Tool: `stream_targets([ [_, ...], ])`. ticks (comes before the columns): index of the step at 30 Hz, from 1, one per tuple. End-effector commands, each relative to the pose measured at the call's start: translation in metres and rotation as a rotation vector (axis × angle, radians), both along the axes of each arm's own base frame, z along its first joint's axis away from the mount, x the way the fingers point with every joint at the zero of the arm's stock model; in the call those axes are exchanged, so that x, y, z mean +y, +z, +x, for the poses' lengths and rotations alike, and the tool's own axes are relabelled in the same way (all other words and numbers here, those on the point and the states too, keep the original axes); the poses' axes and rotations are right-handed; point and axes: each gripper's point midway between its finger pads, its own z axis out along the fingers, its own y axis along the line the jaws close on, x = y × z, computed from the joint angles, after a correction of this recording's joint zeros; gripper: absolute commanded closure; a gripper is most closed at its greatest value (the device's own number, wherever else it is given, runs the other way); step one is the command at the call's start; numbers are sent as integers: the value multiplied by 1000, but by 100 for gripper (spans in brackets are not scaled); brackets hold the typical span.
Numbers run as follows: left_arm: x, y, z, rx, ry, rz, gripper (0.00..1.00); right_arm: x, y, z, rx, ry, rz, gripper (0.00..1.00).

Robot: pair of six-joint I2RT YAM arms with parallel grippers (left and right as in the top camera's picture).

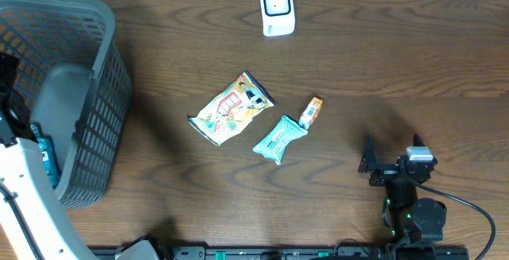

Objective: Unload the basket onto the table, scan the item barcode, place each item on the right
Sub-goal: 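Lower the left gripper onto the Listerine bottle cap and grasp it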

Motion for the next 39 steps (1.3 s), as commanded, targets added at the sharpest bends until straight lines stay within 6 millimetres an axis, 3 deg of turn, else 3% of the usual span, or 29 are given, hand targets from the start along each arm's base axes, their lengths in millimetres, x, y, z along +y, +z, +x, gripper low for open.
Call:
stream_targets([
  [1,2,-2,0,-3,7,-9,2,-3,0,0,-1,-13,-11,1],
  [15,4,2,2,47,-41,44,2,-3,0,0,0,-13,-11,1],
  [20,19,-4,-7,79,-7,44,2,-3,0,0,0,-13,-11,1],
  [25,36,-40,-8,197,-41,-18,2,-3,0,0,0,-13,-11,1],
  [31,22,-110,15,352,-309,-192,2,-3,0,0,0,-13,-11,1],
  [39,27,-148,-2,499,-344,-222,2,-3,0,0,0,-13,-11,1],
])
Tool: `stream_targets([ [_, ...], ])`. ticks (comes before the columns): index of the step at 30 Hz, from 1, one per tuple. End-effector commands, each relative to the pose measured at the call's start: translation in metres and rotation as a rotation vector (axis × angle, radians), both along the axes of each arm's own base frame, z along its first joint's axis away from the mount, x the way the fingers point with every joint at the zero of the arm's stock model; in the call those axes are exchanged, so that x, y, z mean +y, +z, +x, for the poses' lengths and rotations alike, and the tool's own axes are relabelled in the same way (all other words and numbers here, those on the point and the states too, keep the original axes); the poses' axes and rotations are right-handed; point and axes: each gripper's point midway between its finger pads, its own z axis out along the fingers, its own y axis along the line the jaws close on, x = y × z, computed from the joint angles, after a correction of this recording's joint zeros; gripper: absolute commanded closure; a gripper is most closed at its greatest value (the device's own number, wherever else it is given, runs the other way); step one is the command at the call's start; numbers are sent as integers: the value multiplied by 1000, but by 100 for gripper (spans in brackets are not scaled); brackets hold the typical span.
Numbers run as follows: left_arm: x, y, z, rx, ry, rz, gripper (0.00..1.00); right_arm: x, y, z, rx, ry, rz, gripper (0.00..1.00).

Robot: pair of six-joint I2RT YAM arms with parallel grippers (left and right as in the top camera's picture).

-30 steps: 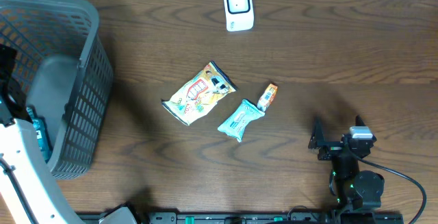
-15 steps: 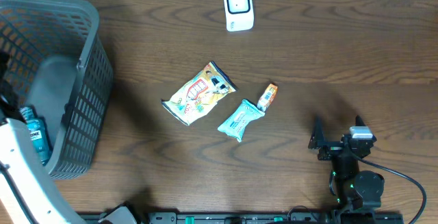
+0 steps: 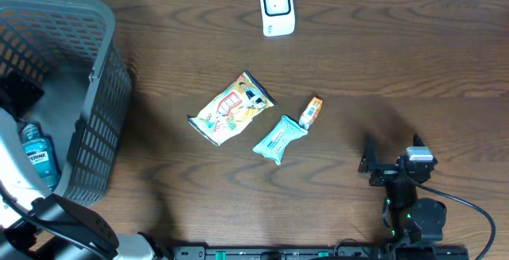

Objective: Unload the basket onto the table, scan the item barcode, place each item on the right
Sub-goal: 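Lower the left gripper onto the Listerine bottle cap and grasp it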

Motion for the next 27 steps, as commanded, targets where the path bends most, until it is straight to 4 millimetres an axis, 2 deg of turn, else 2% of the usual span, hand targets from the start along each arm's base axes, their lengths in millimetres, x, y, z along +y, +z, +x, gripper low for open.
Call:
stream_targets([
  [1,-1,-13,-12,68,-75,3,2,-3,0,0,0,-13,-11,1],
  [7,-1,-46,-35,153,-103,-32,2,-3,0,0,0,-13,-11,1],
  [15,4,-71,-54,175,-57,-64,2,-3,0,0,0,-12,-11,1],
  [27,1,-114,-64,195,-39,-72,2,-3,0,0,0,-12,-11,1],
])
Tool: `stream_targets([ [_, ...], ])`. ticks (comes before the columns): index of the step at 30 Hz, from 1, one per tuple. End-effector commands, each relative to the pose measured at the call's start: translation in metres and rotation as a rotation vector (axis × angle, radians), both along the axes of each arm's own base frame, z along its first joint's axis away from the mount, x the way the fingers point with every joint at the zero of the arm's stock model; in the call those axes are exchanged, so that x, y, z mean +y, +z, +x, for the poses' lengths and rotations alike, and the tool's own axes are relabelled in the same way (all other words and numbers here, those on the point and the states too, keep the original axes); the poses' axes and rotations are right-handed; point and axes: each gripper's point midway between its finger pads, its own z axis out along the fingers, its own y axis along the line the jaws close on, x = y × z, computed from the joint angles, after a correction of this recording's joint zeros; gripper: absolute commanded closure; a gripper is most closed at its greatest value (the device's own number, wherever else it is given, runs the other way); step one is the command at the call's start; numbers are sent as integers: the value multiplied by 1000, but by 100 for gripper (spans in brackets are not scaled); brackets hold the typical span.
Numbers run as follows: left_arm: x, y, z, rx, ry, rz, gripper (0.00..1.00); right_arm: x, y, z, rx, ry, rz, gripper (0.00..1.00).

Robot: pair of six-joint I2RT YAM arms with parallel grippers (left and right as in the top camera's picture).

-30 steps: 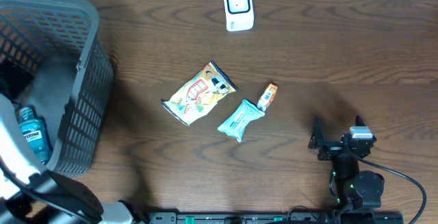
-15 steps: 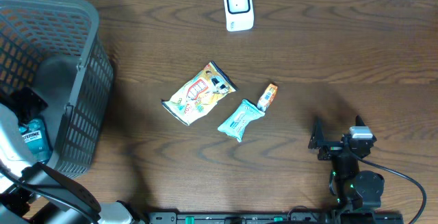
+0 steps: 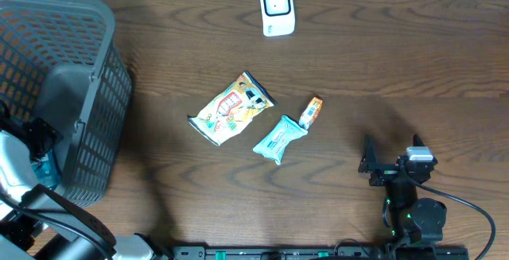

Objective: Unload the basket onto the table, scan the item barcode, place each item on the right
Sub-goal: 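Lower the left gripper onto the Listerine bottle cap and grasp it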

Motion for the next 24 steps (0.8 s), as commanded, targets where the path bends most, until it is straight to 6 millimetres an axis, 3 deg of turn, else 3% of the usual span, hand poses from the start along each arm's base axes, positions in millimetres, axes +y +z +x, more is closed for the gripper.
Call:
stream_targets([
  [1,1,-15,-10,43,16,8,2,-3,0,0,0,-12,-11,1],
  [9,0,-47,-24,99,147,-34,2,-3,0,0,0,-12,-11,1],
  [18,-11,-94,-32,190,151,-138,2,-3,0,0,0,-12,-11,1],
  [24,-48,-119,0,43,82,-377,2,-3,0,0,0,-12,-11,1],
])
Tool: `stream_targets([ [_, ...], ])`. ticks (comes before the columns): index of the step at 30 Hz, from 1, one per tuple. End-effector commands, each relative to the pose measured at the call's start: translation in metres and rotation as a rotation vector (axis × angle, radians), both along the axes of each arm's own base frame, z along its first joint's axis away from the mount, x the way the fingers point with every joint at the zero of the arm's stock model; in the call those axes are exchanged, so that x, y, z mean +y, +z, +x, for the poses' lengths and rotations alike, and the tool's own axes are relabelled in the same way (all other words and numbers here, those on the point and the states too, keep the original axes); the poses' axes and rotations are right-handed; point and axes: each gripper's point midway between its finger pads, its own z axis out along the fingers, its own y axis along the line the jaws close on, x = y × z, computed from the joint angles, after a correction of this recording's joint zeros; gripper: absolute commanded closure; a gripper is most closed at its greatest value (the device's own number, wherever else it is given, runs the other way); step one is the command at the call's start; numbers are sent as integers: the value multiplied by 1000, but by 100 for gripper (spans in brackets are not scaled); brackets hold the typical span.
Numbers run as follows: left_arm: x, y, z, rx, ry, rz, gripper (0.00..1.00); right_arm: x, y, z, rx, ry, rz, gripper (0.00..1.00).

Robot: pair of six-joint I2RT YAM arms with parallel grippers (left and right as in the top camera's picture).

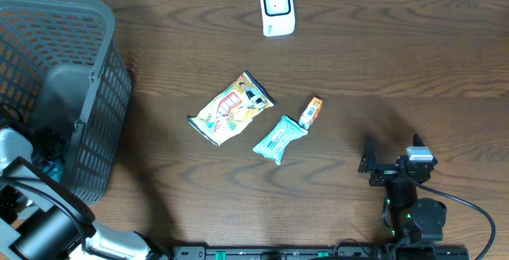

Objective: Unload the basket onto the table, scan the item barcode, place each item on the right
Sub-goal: 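Lower the left gripper onto the Listerine bottle cap and grasp it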

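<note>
A white barcode scanner (277, 9) stands at the table's far edge. Mid-table lie a yellow snack bag (232, 108), a teal packet (279, 138) and a small orange packet (311, 112). My left gripper (44, 150) is down inside the grey basket (102, 117) at the left. It sits over a teal bottle (52, 169) that only shows as a sliver. The jaws are too dark and hidden to read. My right gripper (392, 155) rests open near the front right, holding nothing.
The basket's tall mesh walls surround the left arm on all sides. The right arm's cable (469, 208) loops at the front right edge. Bare wood lies between the scanner and the packets.
My left arm has shifted slightly lower and toward the front-left corner of the basket, hiding more of the teal bottle. The right arm and the table items have not moved.
The left arm was in the basket with the teal bottle beside it. Then the gripper was further back and the bottle lay in plain view. After that the gripper was over the bottle, and now it sits lower on it. The right arm stayed still.
</note>
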Motion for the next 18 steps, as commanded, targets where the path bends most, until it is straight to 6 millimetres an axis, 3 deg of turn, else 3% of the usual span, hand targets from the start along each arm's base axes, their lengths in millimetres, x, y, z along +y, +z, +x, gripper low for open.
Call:
stream_targets([
  [1,-54,-54,2,-20,-43,-280,2,-3,0,0,0,-12,-11,1],
  [16,-98,-115,-29,80,-32,-463,2,-3,0,0,0,-12,-11,1],
  [18,-102,-118,-32,88,-31,-475,10,-3,0,0,0,-12,-11,1],
])
